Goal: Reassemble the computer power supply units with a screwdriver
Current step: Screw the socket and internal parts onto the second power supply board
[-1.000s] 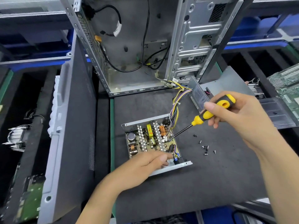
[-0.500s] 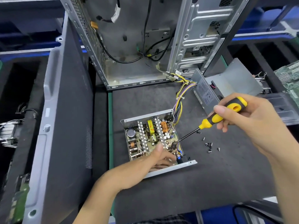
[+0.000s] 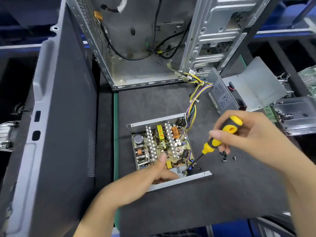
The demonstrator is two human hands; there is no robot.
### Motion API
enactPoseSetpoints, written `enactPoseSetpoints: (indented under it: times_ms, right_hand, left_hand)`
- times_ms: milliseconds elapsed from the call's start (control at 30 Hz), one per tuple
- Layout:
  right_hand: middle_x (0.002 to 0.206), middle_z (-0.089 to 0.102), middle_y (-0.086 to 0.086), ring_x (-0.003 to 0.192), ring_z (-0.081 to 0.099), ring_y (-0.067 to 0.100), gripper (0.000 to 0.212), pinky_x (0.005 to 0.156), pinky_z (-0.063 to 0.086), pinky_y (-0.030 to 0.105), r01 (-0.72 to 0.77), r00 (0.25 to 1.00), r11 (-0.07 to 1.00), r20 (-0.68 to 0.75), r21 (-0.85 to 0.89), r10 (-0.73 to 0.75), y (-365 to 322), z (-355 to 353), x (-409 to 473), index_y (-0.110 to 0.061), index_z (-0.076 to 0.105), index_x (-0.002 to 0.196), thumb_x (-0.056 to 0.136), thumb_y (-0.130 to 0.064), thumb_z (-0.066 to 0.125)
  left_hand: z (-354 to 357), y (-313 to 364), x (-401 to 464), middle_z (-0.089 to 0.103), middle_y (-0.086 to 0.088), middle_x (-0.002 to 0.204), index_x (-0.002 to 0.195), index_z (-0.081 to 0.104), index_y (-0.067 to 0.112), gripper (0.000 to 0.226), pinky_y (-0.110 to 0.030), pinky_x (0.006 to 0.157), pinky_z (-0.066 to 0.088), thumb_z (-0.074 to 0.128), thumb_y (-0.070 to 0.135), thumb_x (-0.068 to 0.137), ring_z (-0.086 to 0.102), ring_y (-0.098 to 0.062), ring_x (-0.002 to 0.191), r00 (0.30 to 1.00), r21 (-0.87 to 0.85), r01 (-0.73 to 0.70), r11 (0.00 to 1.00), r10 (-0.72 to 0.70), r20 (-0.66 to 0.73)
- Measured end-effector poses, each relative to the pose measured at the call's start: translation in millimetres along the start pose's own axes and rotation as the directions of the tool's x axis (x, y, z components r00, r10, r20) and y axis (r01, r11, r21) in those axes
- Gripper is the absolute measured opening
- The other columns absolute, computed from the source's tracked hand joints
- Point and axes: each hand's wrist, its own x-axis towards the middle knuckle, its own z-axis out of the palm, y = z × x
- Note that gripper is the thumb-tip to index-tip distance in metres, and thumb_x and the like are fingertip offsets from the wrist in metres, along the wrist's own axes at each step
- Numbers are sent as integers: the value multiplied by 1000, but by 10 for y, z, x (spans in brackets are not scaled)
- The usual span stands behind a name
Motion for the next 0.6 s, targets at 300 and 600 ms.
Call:
enactPoseSetpoints:
  times_ms: [300, 600]
  right_hand:
    - [62, 65, 9, 53, 63, 17, 18, 54, 52, 21, -22, 999, 996, 32, -91, 25, 101, 96, -17, -21, 65, 72, 71, -37, 73]
    - [63, 66, 4, 52, 63, 14, 20, 53, 50, 18, -10, 999, 994, 45, -111, 16, 143, 112, -14, -23, 65, 74, 71, -42, 72]
  left_hand:
    - [14, -33, -20, 52, 25, 140, 132, 59, 34, 79, -21, 115, 24, 3, 66, 85, 39, 8, 134, 997, -62, 43, 997, -39, 62]
    - [19, -75, -4, 42, 10, 151, 141, 51, 26, 85, -34, 121, 19, 9, 70, 82, 31, -8, 143, 998, -31, 55, 998, -56, -39]
